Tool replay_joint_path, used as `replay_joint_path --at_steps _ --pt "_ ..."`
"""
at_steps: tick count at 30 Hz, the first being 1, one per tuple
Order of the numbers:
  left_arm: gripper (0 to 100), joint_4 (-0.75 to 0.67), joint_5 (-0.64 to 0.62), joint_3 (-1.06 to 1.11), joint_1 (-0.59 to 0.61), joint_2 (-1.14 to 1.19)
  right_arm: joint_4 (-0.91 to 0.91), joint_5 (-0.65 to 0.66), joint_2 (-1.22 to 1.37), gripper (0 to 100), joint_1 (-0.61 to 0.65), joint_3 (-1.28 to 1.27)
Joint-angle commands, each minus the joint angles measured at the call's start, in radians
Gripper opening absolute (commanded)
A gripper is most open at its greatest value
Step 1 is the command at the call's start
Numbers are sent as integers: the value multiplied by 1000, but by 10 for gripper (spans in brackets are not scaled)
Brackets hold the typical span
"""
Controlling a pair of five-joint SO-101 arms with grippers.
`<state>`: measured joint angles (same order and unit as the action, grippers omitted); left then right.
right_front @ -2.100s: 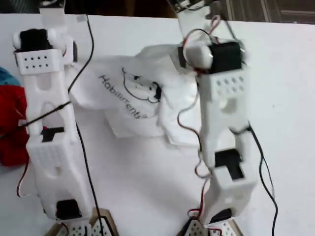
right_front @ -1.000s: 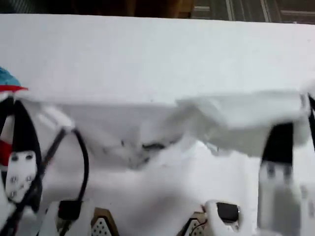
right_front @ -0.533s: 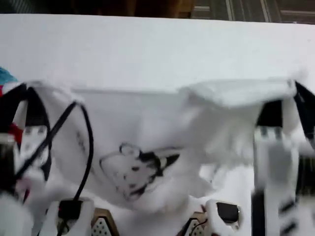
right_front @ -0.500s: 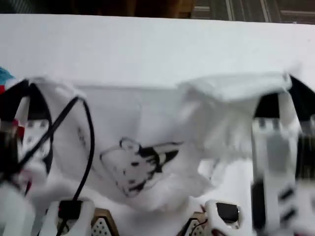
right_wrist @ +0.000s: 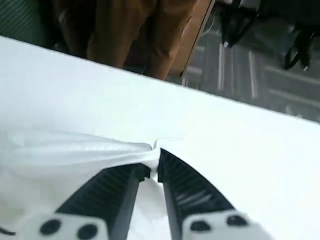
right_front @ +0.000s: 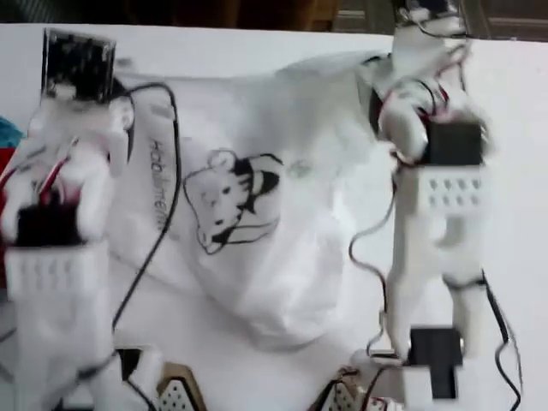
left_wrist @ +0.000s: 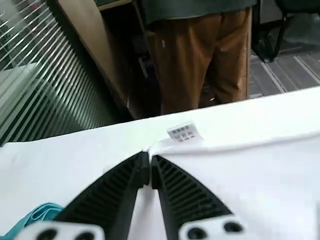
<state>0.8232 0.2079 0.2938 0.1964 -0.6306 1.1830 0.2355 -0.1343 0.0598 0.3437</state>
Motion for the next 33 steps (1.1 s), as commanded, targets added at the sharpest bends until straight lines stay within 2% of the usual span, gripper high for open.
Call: replay_joint_path --at_steps 1,6,13,16,21,27,31,33 --pt "24 -155 -3 -39 52 195 -116 -9 111 18 -5 3" --pt "24 -186 -3 -259 75 499 -236 9 280 18 -2 68" --pt "24 -176 -2 -677 74 931 -185 3 530 18 -15 419" --pt "24 -118 -2 -846 69 1066 -116 3 608 18 -15 580" --pt "24 239 8 -1089 38 1203 101 3 680 18 18 796" --pt "24 634 8 -1348 58 1274 404 9 682 18 70 956" --pt "24 845 101 -1423 54 1307 582 5 690 18 104 984" --pt "24 922 120 -1435 68 1318 591 5 680 18 111 937"
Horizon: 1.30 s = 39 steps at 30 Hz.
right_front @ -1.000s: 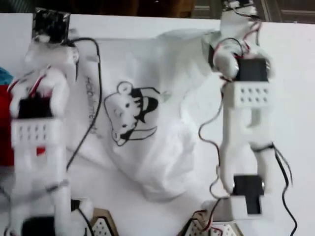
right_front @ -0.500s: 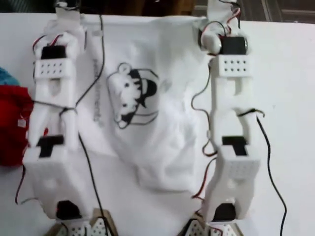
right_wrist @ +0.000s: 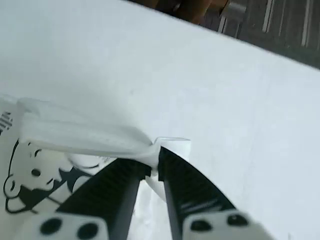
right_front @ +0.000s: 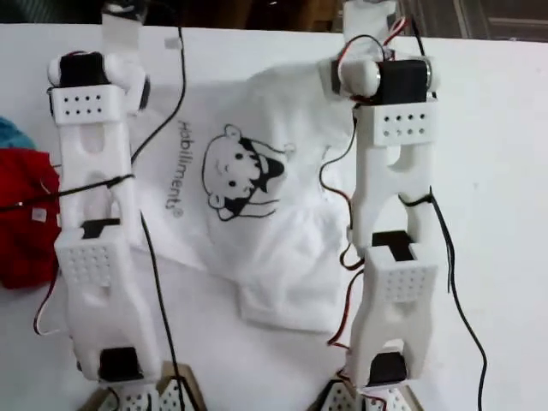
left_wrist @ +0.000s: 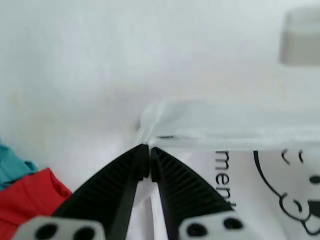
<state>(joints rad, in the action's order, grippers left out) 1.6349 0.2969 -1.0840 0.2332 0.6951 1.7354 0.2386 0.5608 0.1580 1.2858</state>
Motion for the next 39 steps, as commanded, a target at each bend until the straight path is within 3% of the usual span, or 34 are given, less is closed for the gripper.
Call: replay_joint_path --at_steps 1,8,20,25,30,39 --pt "24 143 31 -58 40 -5 39 0 -25 18 13 -31" --pt "24 157 40 104 141 -97 38 -68 -263 18 48 -457" --pt "24 155 199 944 83 -615 33 -58 -783 18 50 -1224" --pt "24 150 287 1147 77 -735 33 124 -954 18 62 -1530" --pt "24 150 313 1230 86 -766 7 344 -1104 18 168 -1809" --pt "24 150 313 1231 94 -766 -79 413 -1167 18 231 -1924"
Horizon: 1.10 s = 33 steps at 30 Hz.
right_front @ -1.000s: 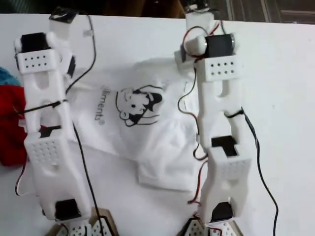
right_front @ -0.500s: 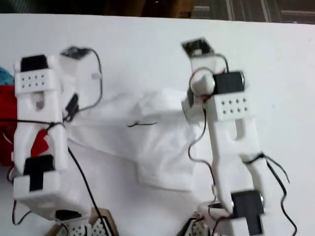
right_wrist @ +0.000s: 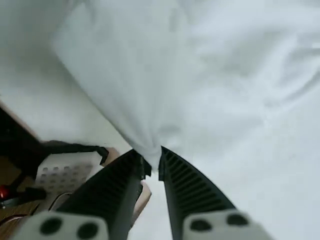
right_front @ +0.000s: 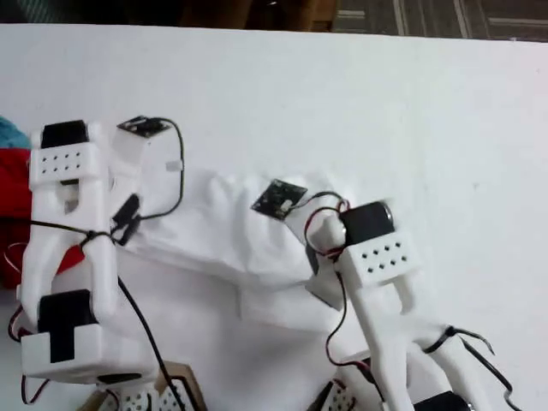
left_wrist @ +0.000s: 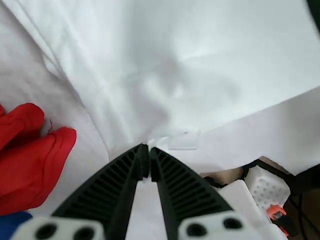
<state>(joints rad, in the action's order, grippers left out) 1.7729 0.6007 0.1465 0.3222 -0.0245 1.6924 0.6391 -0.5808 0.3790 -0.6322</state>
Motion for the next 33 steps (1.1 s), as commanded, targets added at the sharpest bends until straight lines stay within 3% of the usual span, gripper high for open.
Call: replay_joint_path --at_steps 1,13,16,21,27,33 --pt "24 12 9 1 5 -46 -51 12 -25 18 12 -20" --pt "24 12 9 -1 2 -46 -157 160 -25 23 110 -230" --pt "55 12 9 -1 2 -48 -159 153 -25 108 108 -230" --pt "203 12 5 -1 5 -48 -153 158 -25 252 107 -245" --pt "207 12 -3 -73 23 -44 -101 160 -35 232 105 -196" --pt "207 -18 -201 -360 20 -37 -81 158 -25 144 41 34"
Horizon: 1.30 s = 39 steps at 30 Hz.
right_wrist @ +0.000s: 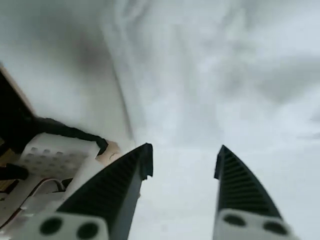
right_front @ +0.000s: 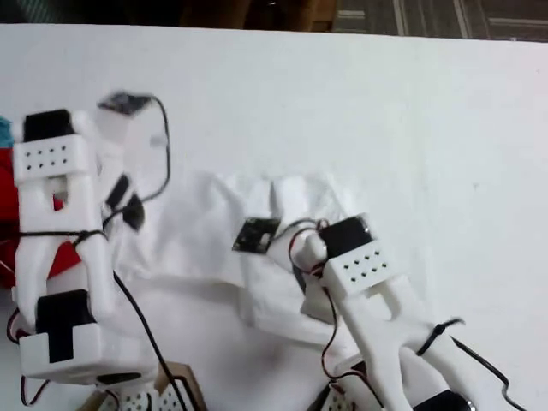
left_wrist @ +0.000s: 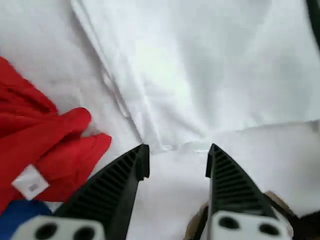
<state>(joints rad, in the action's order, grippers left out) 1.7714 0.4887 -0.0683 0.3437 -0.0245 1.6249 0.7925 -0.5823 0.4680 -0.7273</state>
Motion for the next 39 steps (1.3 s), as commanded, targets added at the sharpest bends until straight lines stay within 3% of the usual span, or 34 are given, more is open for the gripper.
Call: replay_joint_path --at_steps 1,3,6,11,15,22,31,39 --pt "207 -44 -127 -179 -9 -34 -48 0 -24 109 -82 166" --pt "207 -98 -198 -217 -21 3 -163 -2 -22 16 -156 209" --pt "193 -152 -301 -248 -58 123 -326 -3 8 21 -245 212" --pt "19 -226 -427 -361 -87 417 -515 -169 228 18 -337 213" --pt "45 -201 -488 -547 -89 649 -657 -281 435 18 -377 218" --pt "45 -190 -493 -911 -83 1013 -839 -293 736 18 -406 256" --pt "46 -193 -488 -1415 -84 1324 -716 -298 1027 18 -518 703" --pt "46 -166 -414 -1531 -77 1379 -361 -292 1208 18 -503 1048"
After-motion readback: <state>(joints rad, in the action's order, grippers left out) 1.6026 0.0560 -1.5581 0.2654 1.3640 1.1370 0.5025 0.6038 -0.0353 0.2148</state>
